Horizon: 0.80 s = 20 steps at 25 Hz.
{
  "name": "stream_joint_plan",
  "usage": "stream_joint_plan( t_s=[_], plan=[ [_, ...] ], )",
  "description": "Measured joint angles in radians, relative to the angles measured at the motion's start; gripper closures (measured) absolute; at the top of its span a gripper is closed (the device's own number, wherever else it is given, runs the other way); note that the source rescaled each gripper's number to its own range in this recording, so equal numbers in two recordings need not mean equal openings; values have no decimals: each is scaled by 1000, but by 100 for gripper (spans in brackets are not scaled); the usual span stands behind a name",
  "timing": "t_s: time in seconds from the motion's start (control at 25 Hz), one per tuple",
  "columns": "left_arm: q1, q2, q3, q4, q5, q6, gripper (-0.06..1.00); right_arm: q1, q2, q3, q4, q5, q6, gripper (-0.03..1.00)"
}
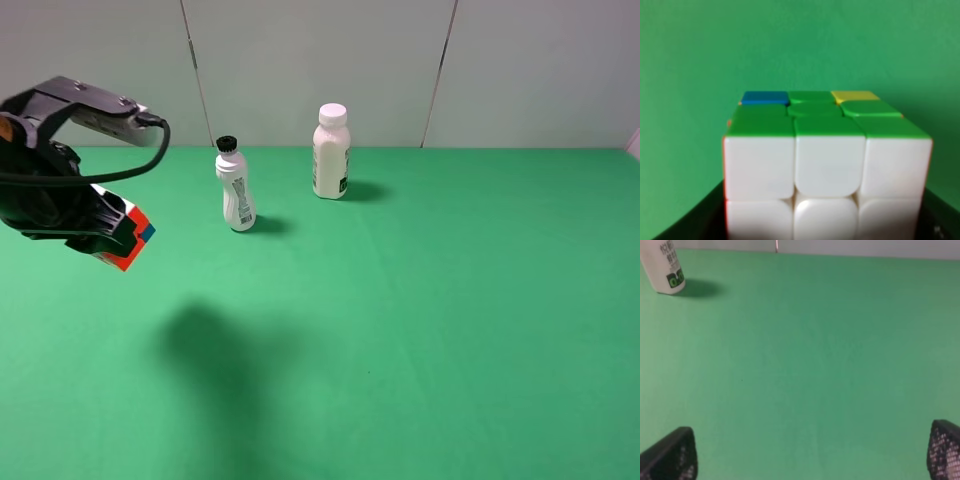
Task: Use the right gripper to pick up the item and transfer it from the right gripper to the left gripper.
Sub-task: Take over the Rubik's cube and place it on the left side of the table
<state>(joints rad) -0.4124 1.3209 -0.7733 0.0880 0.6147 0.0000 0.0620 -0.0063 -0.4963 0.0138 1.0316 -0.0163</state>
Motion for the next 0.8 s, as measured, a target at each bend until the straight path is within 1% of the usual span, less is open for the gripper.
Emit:
stream_joint_plan(
  t_s=[0.28, 0.64, 0.8],
  plan=[
    [0, 91, -1, 0, -63, 0, 94, 0, 0, 0, 0, 0, 0, -3],
    [0, 191, -1, 0, -116, 0, 94, 0, 0, 0, 0, 0, 0, -3],
    [26, 234, -1, -14, -131, 0, 94, 0, 0, 0, 0, 0, 0, -3]
  ],
)
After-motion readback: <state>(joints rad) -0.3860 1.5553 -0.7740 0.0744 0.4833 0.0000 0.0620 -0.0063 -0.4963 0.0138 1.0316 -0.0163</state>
